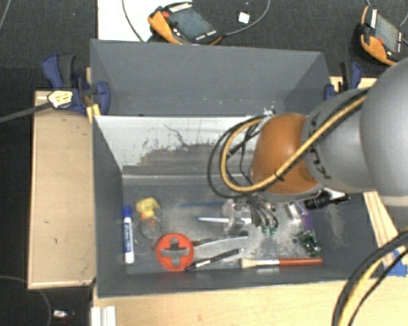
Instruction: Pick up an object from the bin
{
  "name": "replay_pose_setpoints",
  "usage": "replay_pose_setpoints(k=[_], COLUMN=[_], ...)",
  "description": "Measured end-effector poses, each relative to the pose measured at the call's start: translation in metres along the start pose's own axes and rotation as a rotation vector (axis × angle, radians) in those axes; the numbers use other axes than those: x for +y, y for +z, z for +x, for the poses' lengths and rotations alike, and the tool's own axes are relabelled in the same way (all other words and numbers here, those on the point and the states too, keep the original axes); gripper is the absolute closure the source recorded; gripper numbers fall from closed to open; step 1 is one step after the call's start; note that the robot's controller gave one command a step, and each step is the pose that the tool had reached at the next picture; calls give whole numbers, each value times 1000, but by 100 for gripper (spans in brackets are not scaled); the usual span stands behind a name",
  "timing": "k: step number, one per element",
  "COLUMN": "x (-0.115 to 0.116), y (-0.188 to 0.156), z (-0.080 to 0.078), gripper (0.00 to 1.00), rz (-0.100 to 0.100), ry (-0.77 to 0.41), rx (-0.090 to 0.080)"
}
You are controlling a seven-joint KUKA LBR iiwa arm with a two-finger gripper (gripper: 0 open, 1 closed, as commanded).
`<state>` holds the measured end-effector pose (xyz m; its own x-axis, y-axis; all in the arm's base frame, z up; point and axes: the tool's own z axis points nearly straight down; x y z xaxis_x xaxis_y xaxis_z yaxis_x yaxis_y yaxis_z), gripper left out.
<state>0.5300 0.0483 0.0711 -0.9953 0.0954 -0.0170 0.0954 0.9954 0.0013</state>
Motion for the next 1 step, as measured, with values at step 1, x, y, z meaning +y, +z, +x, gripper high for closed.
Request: replay_pose_setpoints(k=[1], x=[0], y=[0], z=[0], gripper=[100], rz=[0], ry=[-2], rx=[0])
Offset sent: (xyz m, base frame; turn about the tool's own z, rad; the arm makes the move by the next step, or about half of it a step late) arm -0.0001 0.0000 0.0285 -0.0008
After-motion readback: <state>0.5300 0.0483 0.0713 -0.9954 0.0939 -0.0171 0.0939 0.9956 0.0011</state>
